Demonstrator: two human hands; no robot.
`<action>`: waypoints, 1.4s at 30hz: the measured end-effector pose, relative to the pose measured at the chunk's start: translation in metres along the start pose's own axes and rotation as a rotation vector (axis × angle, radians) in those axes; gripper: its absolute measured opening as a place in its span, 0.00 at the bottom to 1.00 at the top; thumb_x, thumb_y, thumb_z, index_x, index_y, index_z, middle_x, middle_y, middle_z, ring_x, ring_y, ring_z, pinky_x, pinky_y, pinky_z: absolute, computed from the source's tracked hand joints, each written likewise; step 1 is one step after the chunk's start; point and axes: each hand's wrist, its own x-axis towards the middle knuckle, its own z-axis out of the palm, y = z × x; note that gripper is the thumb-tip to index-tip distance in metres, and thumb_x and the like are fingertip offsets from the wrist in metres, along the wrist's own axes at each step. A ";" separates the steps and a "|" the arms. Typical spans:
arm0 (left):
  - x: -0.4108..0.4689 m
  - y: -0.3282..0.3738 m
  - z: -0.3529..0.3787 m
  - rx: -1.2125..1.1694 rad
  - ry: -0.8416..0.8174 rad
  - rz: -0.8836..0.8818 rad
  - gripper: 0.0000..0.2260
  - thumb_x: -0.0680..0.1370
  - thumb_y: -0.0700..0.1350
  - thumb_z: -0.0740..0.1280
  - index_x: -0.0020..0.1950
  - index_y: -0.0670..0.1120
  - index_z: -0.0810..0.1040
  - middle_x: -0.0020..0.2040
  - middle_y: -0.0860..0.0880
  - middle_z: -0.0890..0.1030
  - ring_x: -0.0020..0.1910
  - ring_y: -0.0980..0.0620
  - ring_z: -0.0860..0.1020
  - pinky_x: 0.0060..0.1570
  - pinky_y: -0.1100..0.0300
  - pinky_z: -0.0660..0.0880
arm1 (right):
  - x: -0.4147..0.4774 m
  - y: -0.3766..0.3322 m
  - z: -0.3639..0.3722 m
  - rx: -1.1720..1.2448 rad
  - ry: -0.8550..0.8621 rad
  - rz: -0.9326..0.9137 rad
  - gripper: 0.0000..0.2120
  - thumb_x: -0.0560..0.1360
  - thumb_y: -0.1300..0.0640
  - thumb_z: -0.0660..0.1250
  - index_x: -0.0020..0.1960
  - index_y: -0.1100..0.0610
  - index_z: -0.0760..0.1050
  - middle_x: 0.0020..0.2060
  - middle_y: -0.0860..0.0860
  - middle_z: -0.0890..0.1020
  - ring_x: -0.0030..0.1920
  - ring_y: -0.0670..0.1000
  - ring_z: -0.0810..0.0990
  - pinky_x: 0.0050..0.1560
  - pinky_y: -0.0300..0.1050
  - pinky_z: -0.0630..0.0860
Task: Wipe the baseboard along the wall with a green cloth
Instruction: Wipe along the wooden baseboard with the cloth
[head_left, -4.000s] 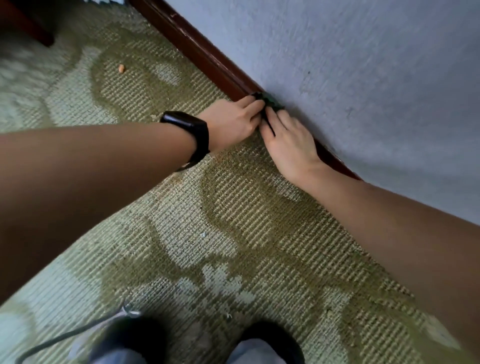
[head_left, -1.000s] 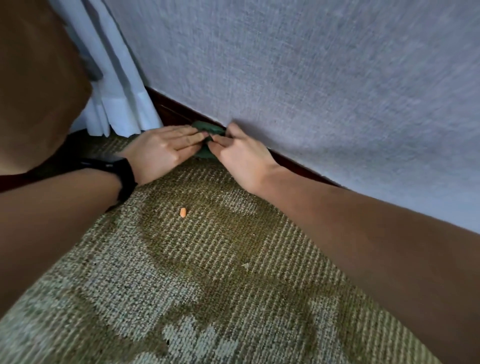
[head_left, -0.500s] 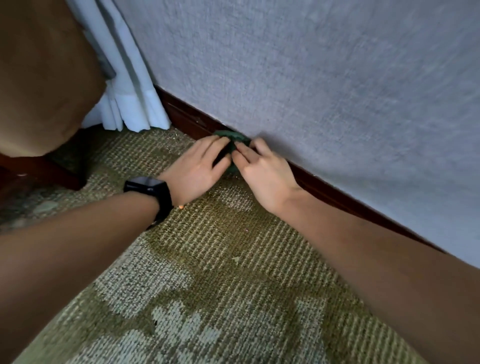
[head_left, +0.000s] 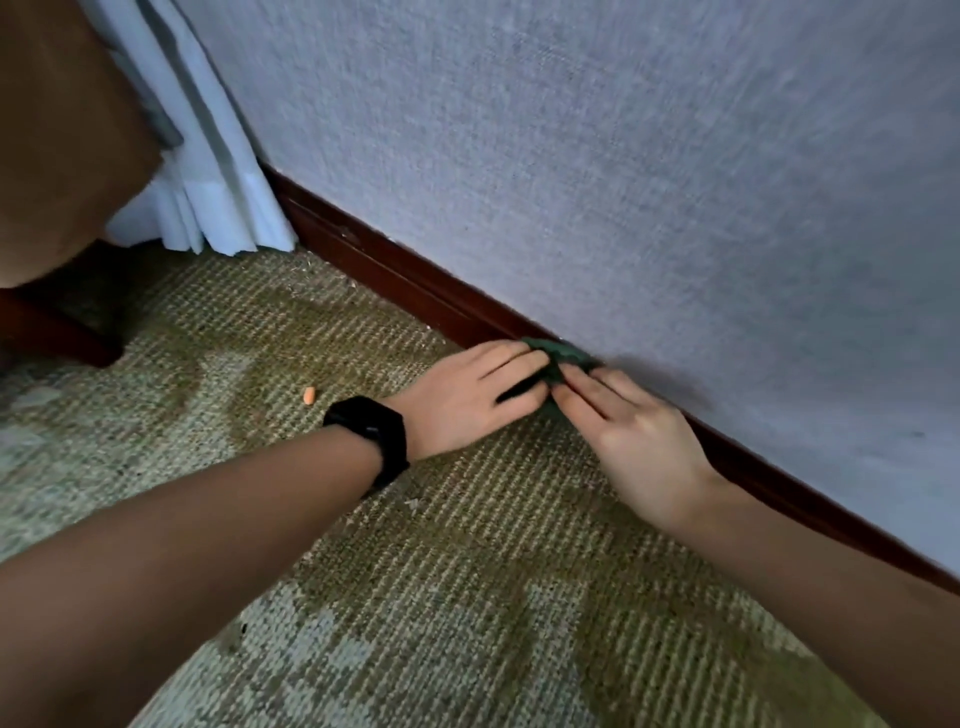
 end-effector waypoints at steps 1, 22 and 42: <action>-0.002 -0.006 -0.002 0.014 -0.018 0.021 0.11 0.74 0.34 0.61 0.48 0.36 0.83 0.49 0.36 0.84 0.48 0.40 0.83 0.52 0.49 0.79 | 0.005 -0.003 0.001 -0.009 0.008 0.002 0.21 0.67 0.65 0.53 0.49 0.63 0.83 0.48 0.58 0.86 0.46 0.55 0.85 0.39 0.45 0.83; -0.106 -0.156 -0.029 0.040 -0.118 -0.681 0.14 0.77 0.33 0.65 0.63 0.33 0.74 0.66 0.33 0.72 0.63 0.37 0.74 0.59 0.48 0.74 | 0.246 -0.105 0.014 -0.087 -0.133 0.018 0.15 0.78 0.67 0.55 0.62 0.62 0.73 0.59 0.56 0.79 0.67 0.59 0.65 0.52 0.51 0.76; -0.052 -0.081 -0.038 0.060 -0.235 -0.497 0.13 0.63 0.26 0.73 0.46 0.28 0.80 0.52 0.26 0.78 0.48 0.28 0.80 0.44 0.38 0.80 | 0.151 -0.062 0.005 -0.016 -0.127 0.055 0.16 0.78 0.66 0.55 0.64 0.62 0.70 0.65 0.54 0.75 0.69 0.58 0.63 0.53 0.50 0.76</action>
